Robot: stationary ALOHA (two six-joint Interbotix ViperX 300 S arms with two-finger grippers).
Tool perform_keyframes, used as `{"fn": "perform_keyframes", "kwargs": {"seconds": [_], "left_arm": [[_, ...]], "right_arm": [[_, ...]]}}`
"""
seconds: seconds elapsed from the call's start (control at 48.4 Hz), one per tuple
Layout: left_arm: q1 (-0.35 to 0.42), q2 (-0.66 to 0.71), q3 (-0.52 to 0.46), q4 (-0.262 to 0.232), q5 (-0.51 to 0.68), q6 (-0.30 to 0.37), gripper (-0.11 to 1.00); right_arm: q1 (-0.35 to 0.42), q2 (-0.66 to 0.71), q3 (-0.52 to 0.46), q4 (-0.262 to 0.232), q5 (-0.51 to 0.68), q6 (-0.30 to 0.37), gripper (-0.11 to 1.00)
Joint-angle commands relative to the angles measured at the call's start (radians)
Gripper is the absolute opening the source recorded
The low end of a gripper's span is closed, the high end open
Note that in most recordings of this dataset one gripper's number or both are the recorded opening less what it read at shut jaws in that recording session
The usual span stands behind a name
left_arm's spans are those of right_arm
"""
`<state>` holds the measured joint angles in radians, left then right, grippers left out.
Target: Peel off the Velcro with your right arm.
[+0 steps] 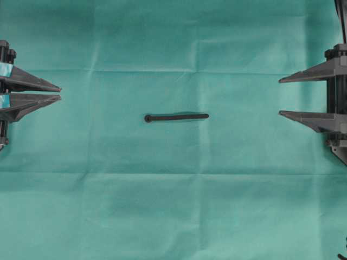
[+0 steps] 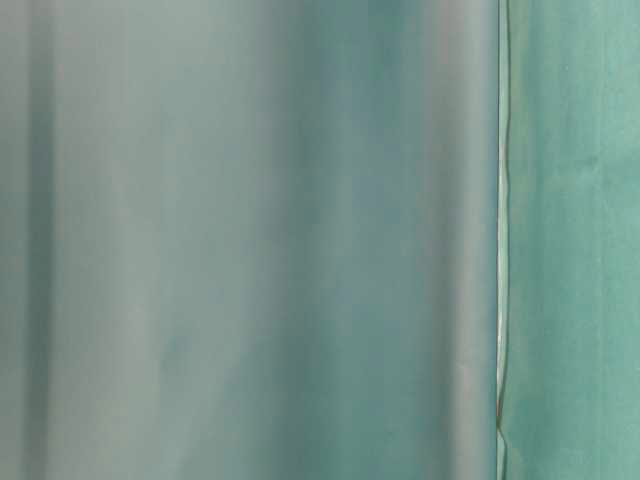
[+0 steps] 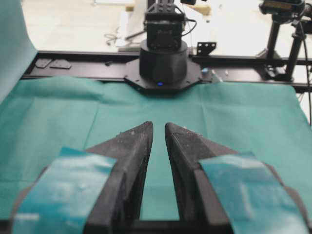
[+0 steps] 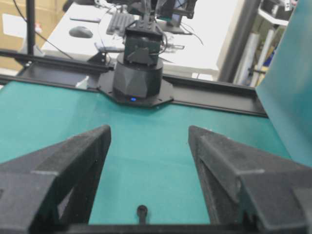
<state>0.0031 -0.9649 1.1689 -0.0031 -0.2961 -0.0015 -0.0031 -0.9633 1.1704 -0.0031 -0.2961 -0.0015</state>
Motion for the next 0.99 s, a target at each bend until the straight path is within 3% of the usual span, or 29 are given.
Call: {"fn": "perform_keyframes", "kwargs": {"seconds": [0.0, 0.165, 0.289, 0.413, 0.517, 0.599, 0.702, 0.826, 0.868, 0.971], "left_arm": [[-0.005, 0.002, 0.006, -0.012, -0.017, 0.002, 0.24], [-0.005, 0.008, 0.021, -0.012, -0.049, 0.003, 0.01], [-0.005, 0.011, 0.031, -0.014, -0.075, 0.0, 0.0], [-0.005, 0.011, 0.035, -0.015, -0.091, -0.002, 0.0], [-0.005, 0.014, 0.038, -0.014, -0.091, -0.002, 0.01], [-0.005, 0.014, 0.041, -0.015, -0.091, -0.002, 0.04], [-0.003, 0.014, 0.043, -0.015, -0.098, 0.002, 0.26], [-0.005, 0.015, 0.04, -0.014, -0.106, 0.003, 0.62], [-0.003, 0.015, 0.04, -0.015, -0.106, 0.003, 0.65], [-0.003, 0.015, 0.038, -0.014, -0.11, 0.005, 0.57]], "right_arm": [[-0.003, 0.005, -0.003, 0.0, -0.006, 0.005, 0.24], [-0.005, 0.003, 0.021, 0.0, -0.028, 0.005, 0.0], [-0.005, 0.002, 0.038, 0.0, -0.057, 0.003, -0.1], [-0.005, 0.002, 0.044, 0.0, -0.067, 0.005, -0.08], [-0.005, 0.002, 0.051, -0.002, -0.067, 0.003, 0.01], [-0.005, 0.002, 0.052, -0.002, -0.067, 0.003, 0.15], [-0.003, 0.002, 0.051, -0.002, -0.067, 0.003, 0.43], [-0.005, 0.002, 0.052, -0.002, -0.071, 0.003, 0.76], [-0.005, 0.002, 0.052, -0.002, -0.071, 0.003, 0.77], [-0.005, 0.003, 0.052, -0.002, -0.071, 0.003, 0.77]]}}
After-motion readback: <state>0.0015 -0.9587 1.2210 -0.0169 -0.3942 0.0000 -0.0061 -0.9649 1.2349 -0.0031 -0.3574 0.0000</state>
